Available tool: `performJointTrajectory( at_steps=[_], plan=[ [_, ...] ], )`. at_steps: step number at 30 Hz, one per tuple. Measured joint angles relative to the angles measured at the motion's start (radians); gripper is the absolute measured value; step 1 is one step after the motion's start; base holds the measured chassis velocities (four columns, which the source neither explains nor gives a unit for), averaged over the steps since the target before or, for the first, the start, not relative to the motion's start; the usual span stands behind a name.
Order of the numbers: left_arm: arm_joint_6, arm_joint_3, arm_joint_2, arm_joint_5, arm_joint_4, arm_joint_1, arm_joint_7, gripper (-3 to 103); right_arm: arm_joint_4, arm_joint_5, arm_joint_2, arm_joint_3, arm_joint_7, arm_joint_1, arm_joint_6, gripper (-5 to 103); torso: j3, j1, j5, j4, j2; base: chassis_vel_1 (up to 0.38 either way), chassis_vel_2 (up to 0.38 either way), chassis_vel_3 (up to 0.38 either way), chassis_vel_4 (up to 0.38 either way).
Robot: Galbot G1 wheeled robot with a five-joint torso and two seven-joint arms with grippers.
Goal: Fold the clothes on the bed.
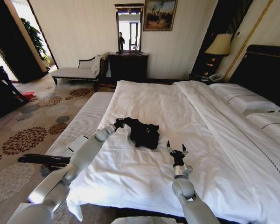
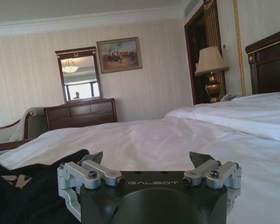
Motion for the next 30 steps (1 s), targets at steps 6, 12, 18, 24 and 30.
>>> performJointTrajectory(
  at_steps=[6,12,18,24,30],
  plan=[
    [-0.005,-0.082,0.123,-0.01,-0.106,0.15,0.004,1,0.0,-0.015,0.007,-0.023,0.005,0.001,-0.003,100,0.0,0.0,0.0001,-0.0002,0.0,0.0,0.0,0.0,0.0],
    [-0.022,-0.136,0.221,-0.012,-0.207,0.272,0.006,1,-0.001,-0.05,0.024,-0.06,0.016,0.008,-0.011,100,0.0,0.0,0.0006,-0.0005,0.0,0.0,0.0,0.0,0.0],
    [-0.041,-0.175,0.311,-0.005,-0.294,0.411,0.005,1,0.001,-0.069,0.033,-0.079,0.022,0.009,-0.016,100,0.0,0.0,0.0004,0.0,0.0,0.0,0.0,0.0,0.0],
    [-0.046,-0.19,0.307,-0.006,-0.309,0.464,-0.041,-2,0.012,-0.079,0.035,-0.082,0.024,0.0,-0.016,100,0.0,0.0,0.0005,-0.0006,0.0,0.0,0.0,0.0,0.0],
    [-0.048,-0.202,0.301,-0.014,-0.327,0.494,-0.069,19,0.027,-0.082,0.032,-0.074,0.026,-0.016,-0.017,100,0.0,0.0,0.0005,-0.0006,0.0,0.0,0.0,0.0,0.0]
  ],
)
